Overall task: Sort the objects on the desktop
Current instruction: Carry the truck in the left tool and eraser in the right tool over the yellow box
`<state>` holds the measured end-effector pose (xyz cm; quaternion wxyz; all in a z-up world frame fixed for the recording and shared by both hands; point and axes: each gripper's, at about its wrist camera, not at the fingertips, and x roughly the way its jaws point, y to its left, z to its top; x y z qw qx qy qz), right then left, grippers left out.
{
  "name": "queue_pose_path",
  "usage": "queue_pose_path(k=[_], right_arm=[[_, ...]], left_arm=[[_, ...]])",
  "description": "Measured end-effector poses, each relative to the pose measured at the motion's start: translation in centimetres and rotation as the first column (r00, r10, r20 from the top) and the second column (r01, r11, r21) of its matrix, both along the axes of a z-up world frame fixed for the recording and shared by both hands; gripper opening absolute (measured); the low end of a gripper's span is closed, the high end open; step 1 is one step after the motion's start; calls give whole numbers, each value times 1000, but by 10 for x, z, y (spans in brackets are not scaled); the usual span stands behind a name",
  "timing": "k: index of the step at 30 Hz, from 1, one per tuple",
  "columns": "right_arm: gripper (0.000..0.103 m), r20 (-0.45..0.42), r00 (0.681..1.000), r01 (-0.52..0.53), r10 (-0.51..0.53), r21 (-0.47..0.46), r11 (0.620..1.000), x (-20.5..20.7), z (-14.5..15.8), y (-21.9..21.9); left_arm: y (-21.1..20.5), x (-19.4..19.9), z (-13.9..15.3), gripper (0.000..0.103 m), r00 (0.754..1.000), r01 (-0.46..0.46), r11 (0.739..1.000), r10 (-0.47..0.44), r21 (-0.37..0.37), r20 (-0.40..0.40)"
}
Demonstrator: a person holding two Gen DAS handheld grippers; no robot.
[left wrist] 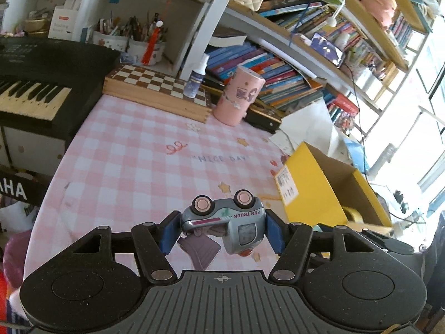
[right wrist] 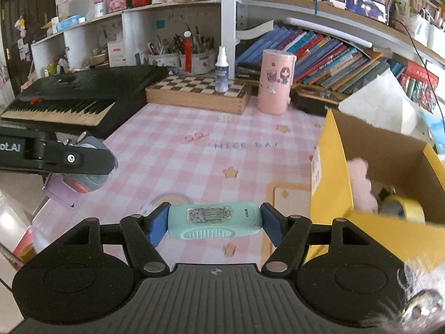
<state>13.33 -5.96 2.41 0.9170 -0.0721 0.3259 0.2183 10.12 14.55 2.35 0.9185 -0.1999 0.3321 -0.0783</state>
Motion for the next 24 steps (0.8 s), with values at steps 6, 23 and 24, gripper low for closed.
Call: queue_pose_path(k=[6, 23, 24], right_arm=[[67, -3, 1000, 7, -7, -11, 1000, -45, -2, -5], [67, -56, 972, 228, -228, -1, 974, -123, -10, -70], [67, -57, 969, 240, -239, 0, 971, -125, -10, -74]], left_arm=[[-3, -43, -4, 63, 1000, 5, 1000, -5, -20, -9], [-70, -76, -9, 63, 970, 242, 970, -242, -10, -20], [-74, -76, -9, 63, 967, 255, 967, -255, -10, -20]])
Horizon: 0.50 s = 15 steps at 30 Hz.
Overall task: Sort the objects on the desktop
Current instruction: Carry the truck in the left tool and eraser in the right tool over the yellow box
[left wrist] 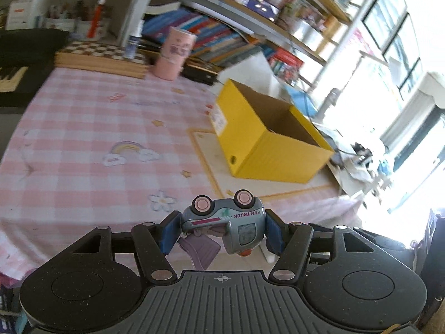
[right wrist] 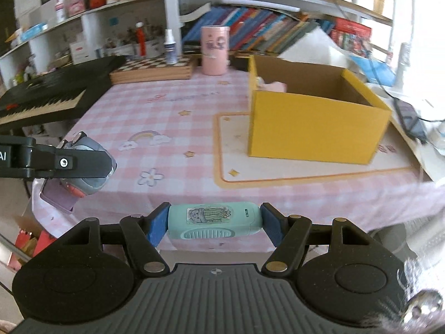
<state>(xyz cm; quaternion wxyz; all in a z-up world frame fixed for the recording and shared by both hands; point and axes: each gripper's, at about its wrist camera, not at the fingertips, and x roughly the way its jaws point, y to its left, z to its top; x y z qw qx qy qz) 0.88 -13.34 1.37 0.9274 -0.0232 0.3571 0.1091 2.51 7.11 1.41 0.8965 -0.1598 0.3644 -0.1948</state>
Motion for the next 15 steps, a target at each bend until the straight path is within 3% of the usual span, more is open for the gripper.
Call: queue_pose_path(k=[15], right_arm=[[67, -37, 988, 151, -151, 9, 988, 13, -9, -76]], left_arm=[[-77, 31, 0, 63, 988, 150, 988, -151, 38, 17]])
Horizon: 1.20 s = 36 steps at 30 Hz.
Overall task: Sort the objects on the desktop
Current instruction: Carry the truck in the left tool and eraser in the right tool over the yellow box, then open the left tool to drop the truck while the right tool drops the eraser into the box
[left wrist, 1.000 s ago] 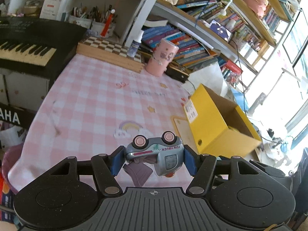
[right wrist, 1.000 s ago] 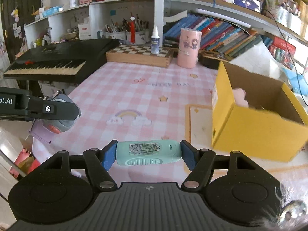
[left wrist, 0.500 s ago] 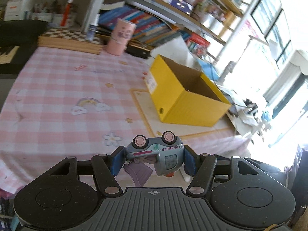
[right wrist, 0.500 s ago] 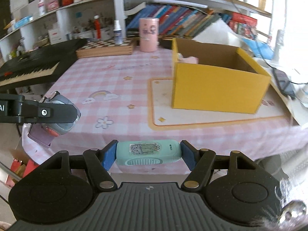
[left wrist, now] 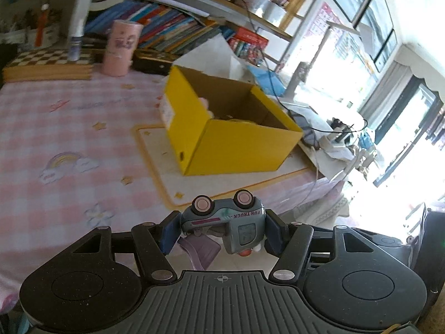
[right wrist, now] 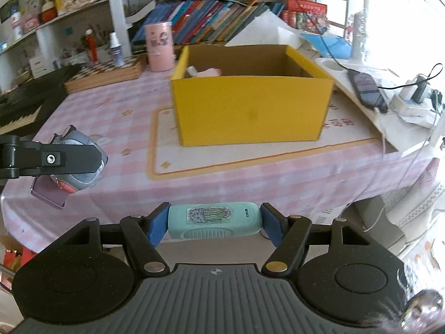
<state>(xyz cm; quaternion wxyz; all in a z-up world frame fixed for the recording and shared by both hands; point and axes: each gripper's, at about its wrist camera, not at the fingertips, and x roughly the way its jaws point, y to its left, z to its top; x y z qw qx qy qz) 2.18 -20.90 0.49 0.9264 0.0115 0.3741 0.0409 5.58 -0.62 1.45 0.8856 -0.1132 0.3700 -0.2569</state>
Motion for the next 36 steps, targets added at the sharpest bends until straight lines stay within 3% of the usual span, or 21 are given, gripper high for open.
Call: queue_pose_path(k=[11, 24, 29, 36], right_arm=[[67, 107, 991, 83, -85, 18, 996, 57, 18, -75], [67, 260, 966, -1, 1, -1, 1000, 154, 57, -119], [67, 249, 965, -74, 75, -15, 997, 201, 58, -120], [67, 152, 967, -203, 203, -12, 979, 266, 41, -99]], left_arm=[[-75, 58, 29, 63, 987, 56, 997, -64, 55, 151], [-121, 132, 38, 63, 971, -75, 988, 42, 133, 234], [-133, 152, 26, 63, 971, -117, 969, 65, 219, 231], [-136, 176, -1, 63, 983, -150, 941, 109, 304, 147]])
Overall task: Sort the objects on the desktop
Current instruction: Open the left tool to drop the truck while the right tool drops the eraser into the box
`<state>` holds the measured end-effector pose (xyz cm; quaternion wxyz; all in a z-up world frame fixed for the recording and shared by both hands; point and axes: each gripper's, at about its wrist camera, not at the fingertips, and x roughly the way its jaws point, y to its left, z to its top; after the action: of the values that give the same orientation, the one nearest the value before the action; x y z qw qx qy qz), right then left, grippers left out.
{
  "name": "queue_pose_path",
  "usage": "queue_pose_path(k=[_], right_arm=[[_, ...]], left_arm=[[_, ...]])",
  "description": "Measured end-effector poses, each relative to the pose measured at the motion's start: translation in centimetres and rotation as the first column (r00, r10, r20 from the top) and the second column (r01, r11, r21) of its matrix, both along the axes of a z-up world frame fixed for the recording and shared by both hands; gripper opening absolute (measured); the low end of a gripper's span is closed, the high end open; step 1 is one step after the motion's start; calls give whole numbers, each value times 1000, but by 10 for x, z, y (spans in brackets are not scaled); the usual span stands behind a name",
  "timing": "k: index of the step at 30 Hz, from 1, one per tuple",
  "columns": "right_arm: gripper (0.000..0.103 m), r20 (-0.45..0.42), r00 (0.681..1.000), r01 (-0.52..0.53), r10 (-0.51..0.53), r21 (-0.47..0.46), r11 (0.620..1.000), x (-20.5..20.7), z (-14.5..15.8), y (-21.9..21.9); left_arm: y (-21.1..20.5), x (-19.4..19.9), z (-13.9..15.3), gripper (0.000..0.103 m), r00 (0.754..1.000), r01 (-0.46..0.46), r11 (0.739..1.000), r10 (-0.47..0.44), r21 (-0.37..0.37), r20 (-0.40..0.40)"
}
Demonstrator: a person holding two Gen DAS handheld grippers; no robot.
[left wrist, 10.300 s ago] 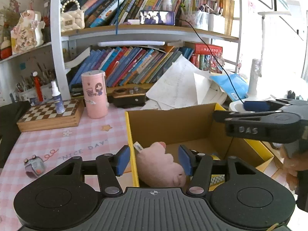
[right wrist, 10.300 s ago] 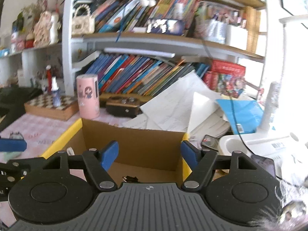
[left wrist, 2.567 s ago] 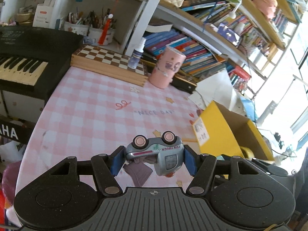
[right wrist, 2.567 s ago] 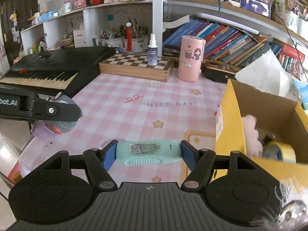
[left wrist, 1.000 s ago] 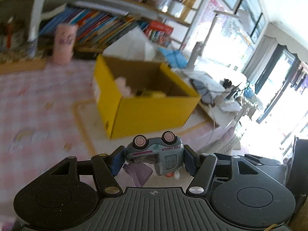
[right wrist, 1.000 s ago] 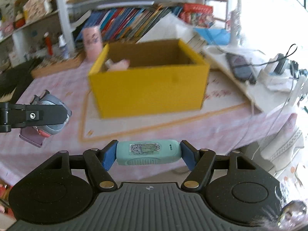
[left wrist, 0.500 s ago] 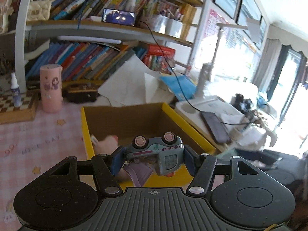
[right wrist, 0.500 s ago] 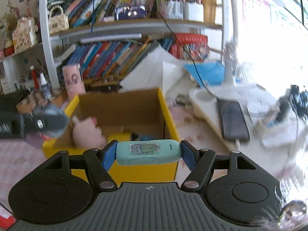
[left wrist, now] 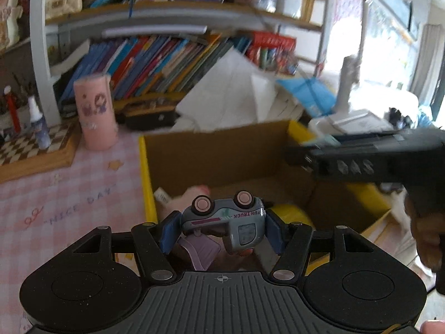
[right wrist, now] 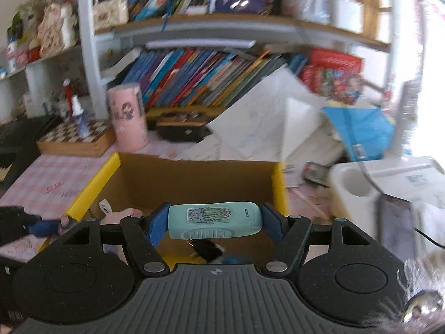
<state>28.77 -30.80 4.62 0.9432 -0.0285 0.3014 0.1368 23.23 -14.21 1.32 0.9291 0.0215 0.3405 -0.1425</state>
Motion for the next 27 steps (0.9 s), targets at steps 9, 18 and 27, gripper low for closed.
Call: queue_pose_path(k=[9, 18, 27], right_arm=[[67, -201, 975, -108, 92, -72, 992, 67, -34, 31], [76, -308, 947, -107, 87, -49, 993, 76, -41, 31], [82, -96, 992, -84, 81, -22, 996, 47, -24, 24]], left_arm=[[-20, 11, -12, 63, 997, 64, 995, -61, 72, -46], [-30, 13, -11, 68, 996, 81, 990, -78, 113, -32], [-9, -12, 15, 70, 997, -31, 996, 24, 89, 69]])
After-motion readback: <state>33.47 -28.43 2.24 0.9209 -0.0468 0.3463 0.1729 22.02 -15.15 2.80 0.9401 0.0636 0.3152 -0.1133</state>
